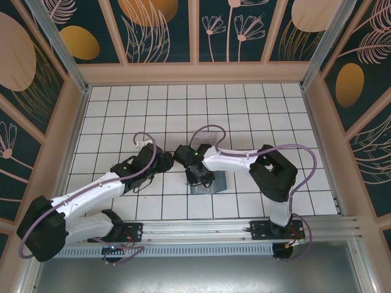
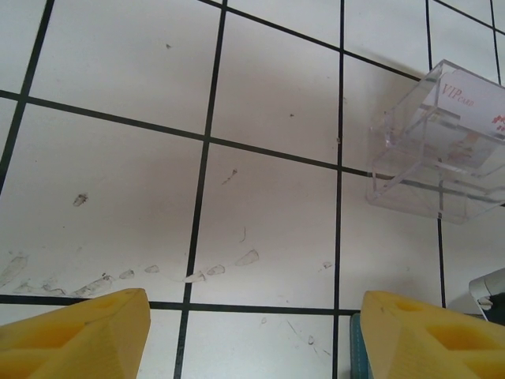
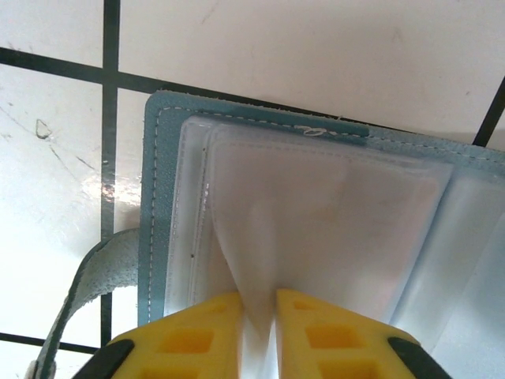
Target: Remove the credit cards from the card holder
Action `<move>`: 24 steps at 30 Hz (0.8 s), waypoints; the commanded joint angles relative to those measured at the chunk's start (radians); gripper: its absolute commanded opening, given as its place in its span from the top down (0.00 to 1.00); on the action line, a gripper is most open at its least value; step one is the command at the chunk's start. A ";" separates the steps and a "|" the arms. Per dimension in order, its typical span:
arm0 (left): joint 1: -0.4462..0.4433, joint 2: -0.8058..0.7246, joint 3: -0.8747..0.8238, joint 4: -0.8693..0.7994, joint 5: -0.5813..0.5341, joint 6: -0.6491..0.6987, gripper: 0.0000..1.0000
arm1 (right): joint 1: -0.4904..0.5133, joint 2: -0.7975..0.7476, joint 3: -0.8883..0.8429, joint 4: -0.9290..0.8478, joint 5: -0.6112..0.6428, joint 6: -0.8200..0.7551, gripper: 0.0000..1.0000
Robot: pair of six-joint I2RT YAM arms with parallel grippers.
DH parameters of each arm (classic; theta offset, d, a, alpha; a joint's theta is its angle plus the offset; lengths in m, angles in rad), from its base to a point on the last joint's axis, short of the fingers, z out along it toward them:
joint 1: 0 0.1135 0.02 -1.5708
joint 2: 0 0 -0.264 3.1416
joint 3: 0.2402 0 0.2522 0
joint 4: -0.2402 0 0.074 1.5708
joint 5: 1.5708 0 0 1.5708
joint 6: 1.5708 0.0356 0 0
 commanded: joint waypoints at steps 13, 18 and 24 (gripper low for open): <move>0.005 0.145 -0.009 0.260 0.463 0.033 0.72 | -0.051 -0.170 -0.156 0.226 -0.160 0.053 0.88; -0.011 0.191 0.011 0.250 0.541 0.062 0.76 | -0.092 -0.251 -0.274 0.371 -0.247 0.071 0.88; -0.042 0.253 0.035 0.232 0.571 0.069 0.80 | -0.143 -0.357 -0.434 0.538 -0.334 0.094 0.87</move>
